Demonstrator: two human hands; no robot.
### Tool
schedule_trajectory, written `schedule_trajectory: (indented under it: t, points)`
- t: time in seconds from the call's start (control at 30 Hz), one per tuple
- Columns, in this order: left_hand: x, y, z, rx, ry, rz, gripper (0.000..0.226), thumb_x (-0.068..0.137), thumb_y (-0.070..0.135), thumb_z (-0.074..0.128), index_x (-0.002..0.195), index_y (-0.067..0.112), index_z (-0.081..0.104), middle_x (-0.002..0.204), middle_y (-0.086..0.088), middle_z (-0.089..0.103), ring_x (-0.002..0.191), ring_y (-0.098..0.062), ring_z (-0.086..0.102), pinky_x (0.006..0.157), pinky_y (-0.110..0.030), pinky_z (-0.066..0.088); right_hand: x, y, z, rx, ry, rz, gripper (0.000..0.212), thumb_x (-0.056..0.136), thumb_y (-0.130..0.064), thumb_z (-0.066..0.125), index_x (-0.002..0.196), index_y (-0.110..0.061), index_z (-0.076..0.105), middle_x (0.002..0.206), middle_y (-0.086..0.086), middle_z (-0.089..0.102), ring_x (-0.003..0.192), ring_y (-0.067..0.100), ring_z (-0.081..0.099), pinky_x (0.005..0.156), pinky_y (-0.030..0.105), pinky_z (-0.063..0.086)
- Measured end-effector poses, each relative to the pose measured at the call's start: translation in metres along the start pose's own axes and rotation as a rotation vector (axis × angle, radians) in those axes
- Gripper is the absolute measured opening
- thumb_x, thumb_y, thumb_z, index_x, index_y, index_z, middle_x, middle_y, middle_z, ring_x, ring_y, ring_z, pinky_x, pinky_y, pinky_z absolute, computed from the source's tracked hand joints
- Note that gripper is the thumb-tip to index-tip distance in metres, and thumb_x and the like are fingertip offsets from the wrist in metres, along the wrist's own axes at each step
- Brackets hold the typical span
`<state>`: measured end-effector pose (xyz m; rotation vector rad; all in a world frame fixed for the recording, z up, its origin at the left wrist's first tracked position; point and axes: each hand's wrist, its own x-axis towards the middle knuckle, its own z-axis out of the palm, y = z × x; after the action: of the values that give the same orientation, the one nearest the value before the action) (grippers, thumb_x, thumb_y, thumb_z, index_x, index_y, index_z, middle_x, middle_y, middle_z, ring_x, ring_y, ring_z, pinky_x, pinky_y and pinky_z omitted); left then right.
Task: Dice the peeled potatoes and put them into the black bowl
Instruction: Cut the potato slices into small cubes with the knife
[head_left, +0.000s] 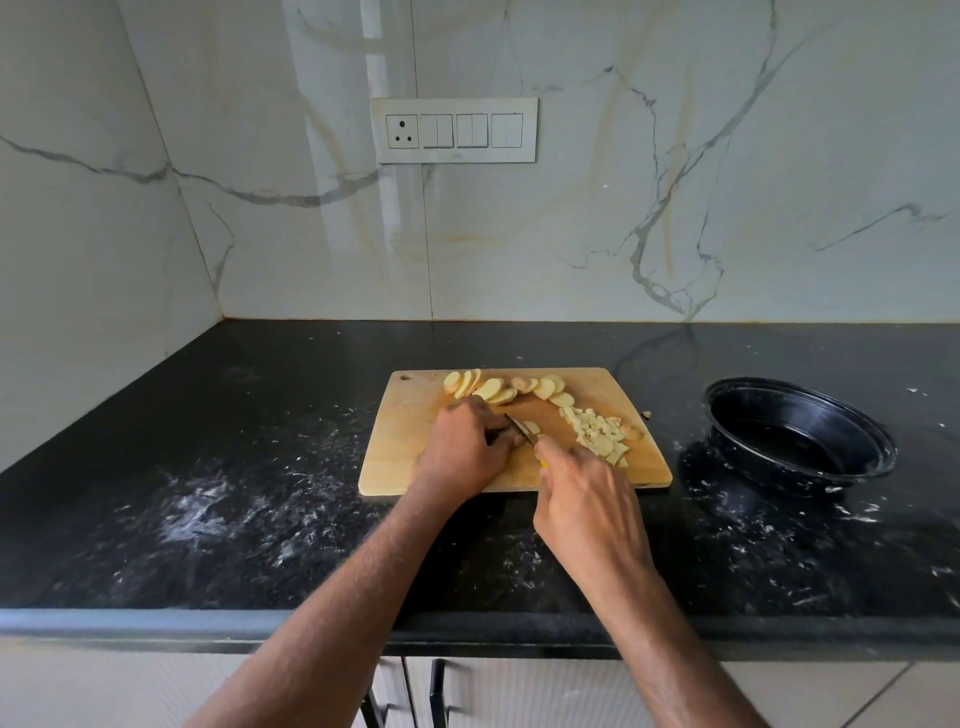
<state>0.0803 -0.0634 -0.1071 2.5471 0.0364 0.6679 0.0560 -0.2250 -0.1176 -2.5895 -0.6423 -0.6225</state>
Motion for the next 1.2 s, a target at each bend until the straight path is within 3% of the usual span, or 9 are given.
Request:
schedule_trajectory:
  t: [0.13, 0.33, 0.53, 0.7, 0.8, 0.93, 1.07, 1.2]
  points:
    - [-0.0002, -0.0007, -0.0005, -0.003, 0.005, 0.002, 0.022, 0.092, 0.028, 0.07, 0.111, 0.021, 0.078, 0.105, 0.001, 0.069, 0.087, -0.009, 0.053, 0.079, -0.021, 0.044, 0.0015, 0.0038, -0.0013, 0.054, 0.031, 0.043, 0.025, 0.093, -0.017, 0.063, 0.117, -0.022, 0.062, 0.092, 0.0, 0.071, 0.078, 0.016, 0.068, 0.069, 0.026, 0.056]
    - [-0.0021, -0.0031, -0.003, -0.058, 0.033, -0.029, 0.019, 0.081, 0.024, 0.078, 0.097, 0.014, 0.08, 0.091, 0.0, 0.071, 0.088, -0.02, 0.062, 0.086, -0.036, 0.052, 0.0027, 0.0044, -0.0024, 0.083, 0.027, 0.031, 0.017, 0.093, -0.02, 0.064, 0.11, -0.022, 0.063, 0.091, -0.004, 0.071, 0.079, 0.012, 0.067, 0.066, 0.015, 0.042]
    - [0.001, -0.0077, 0.0007, -0.045, 0.048, -0.095, 0.029, 0.075, 0.032, 0.083, 0.1, 0.017, 0.08, 0.103, -0.002, 0.07, 0.099, -0.019, 0.061, 0.088, -0.029, 0.053, 0.0018, 0.0045, -0.0021, 0.083, 0.002, 0.022, 0.016, 0.095, -0.023, 0.061, 0.111, -0.023, 0.06, 0.083, -0.006, 0.066, 0.066, 0.006, 0.054, 0.057, 0.007, 0.026]
    - [0.0012, -0.0064, 0.003, -0.06, 0.032, -0.111, 0.021, 0.079, 0.03, 0.079, 0.095, 0.017, 0.08, 0.095, 0.0, 0.069, 0.096, -0.02, 0.06, 0.081, -0.032, 0.053, 0.0002, 0.0016, -0.0026, 0.059, -0.02, 0.01, 0.014, 0.096, -0.024, 0.059, 0.109, -0.023, 0.057, 0.075, -0.006, 0.061, 0.061, 0.007, 0.057, 0.053, 0.015, 0.038]
    - [0.0015, -0.0053, 0.0037, -0.053, 0.058, -0.108, 0.017, 0.08, 0.029, 0.08, 0.089, 0.015, 0.08, 0.089, 0.001, 0.068, 0.086, -0.018, 0.061, 0.071, -0.023, 0.044, -0.0003, -0.0005, -0.0049, 0.061, -0.024, 0.011, 0.015, 0.096, -0.023, 0.06, 0.11, -0.022, 0.058, 0.075, -0.005, 0.061, 0.059, 0.008, 0.055, 0.052, 0.015, 0.035]
    - [0.0025, -0.0075, 0.0037, -0.044, 0.052, -0.083, 0.018, 0.082, 0.027, 0.078, 0.095, 0.015, 0.081, 0.096, 0.0, 0.07, 0.088, -0.016, 0.06, 0.074, -0.021, 0.042, 0.0008, -0.0021, -0.0062, 0.055, -0.035, 0.009, 0.015, 0.096, -0.024, 0.059, 0.111, -0.023, 0.057, 0.076, -0.007, 0.06, 0.059, 0.006, 0.055, 0.05, 0.011, 0.03]
    - [0.0034, -0.009, 0.0041, -0.033, 0.048, -0.065, 0.018, 0.082, 0.023, 0.076, 0.097, 0.015, 0.081, 0.098, -0.001, 0.072, 0.09, -0.018, 0.062, 0.076, -0.021, 0.045, 0.0013, -0.003, -0.0059, 0.051, -0.051, 0.004, 0.017, 0.097, -0.025, 0.057, 0.115, -0.023, 0.057, 0.081, -0.006, 0.064, 0.063, 0.007, 0.059, 0.055, 0.019, 0.048]
    - [0.004, -0.009, 0.0037, -0.03, 0.041, -0.051, 0.017, 0.083, 0.021, 0.075, 0.098, 0.015, 0.081, 0.098, 0.0, 0.071, 0.09, -0.018, 0.061, 0.076, -0.024, 0.046, 0.0016, -0.0031, -0.0049, 0.061, -0.067, 0.015, 0.019, 0.098, -0.027, 0.056, 0.117, -0.024, 0.057, 0.084, -0.004, 0.065, 0.066, 0.008, 0.061, 0.058, 0.023, 0.055]
